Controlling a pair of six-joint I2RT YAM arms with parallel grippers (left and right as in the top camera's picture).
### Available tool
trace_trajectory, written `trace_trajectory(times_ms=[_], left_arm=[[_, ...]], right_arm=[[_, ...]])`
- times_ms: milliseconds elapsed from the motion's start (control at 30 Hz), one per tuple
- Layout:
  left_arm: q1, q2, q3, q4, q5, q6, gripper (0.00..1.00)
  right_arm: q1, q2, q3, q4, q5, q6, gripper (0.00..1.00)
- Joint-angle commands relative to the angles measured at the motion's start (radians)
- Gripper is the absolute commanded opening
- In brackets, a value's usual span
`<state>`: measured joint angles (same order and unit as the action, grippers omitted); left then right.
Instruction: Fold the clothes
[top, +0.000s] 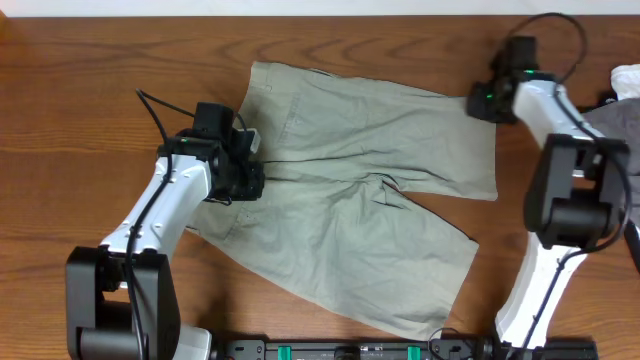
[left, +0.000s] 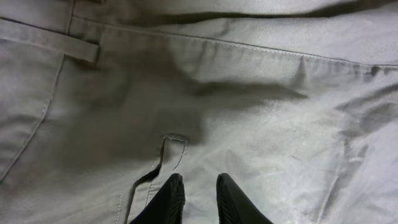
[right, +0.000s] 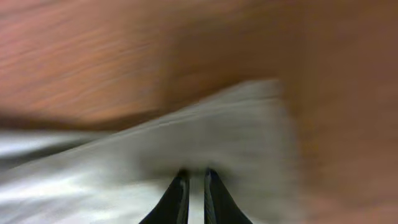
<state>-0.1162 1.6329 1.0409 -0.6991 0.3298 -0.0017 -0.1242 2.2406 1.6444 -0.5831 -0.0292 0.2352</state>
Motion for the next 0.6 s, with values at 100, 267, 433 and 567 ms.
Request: trace_trajectory(times_ms=[100, 267, 433, 567], left_arm=[[-0.003, 0.011, -0.006, 0.005, -0.01, 0.009, 0.46], [-0.003, -0.002, 0.027, -0.006, -0.009, -0.005, 0.52], [-0.003, -0.047, 0.084, -0.043, -0.006, -0.019, 0.59], [-0.003, -0.086, 0.093, -0.051, -0.006, -0.026, 0.61]], right_arm=[[-0.114, 0.01, 0.114, -0.073, -0.228, -0.049, 0.06], [-0.117, -0.072, 0.228, -0.297, -0.364, -0.153, 0.13], [-0.08, -0.172, 0.247, -0.484, -0.364, -0.152, 0.11], [-0.034, -0.168, 0.222, -0.626, -0.359, -0.115, 0.04]])
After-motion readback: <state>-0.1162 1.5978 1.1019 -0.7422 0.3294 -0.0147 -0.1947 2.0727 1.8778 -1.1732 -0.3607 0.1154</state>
